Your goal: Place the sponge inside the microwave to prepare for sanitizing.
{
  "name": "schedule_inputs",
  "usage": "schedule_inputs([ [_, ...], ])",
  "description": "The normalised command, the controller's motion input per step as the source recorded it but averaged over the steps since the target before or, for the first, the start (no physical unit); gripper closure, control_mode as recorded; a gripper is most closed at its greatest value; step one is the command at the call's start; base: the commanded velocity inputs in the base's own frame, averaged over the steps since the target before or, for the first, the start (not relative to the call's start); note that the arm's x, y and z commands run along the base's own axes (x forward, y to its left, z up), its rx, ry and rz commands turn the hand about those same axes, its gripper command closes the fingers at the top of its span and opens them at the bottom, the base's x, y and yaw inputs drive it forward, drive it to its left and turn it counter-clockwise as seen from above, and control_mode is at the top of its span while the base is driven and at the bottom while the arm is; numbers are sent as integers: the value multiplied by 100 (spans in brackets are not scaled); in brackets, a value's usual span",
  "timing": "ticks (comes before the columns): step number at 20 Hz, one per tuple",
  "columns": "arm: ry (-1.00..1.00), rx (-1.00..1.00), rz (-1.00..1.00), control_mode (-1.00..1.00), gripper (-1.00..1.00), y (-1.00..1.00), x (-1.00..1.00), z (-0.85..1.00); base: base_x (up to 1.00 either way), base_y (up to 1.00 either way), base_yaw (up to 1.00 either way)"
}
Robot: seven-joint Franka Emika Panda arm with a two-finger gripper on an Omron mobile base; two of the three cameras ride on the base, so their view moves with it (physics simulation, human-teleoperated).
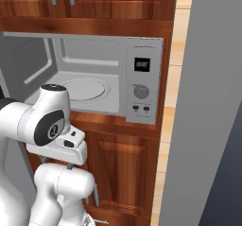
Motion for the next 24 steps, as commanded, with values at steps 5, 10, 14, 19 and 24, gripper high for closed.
schedule_inputs([
  [5,0,0,0,-100,-100,0,0,0,0,0,0],
  [10,0,0,0,100,-100,0,0,0,0,0,0],
  [14,0,0,0,100,-100,0,0,0,0,0,0],
  [19,0,0,0,100,-100,0,0,0,-75,0,-4],
  [24,0,0,0,100,-100,0,0,0,-77,0,-4],
])
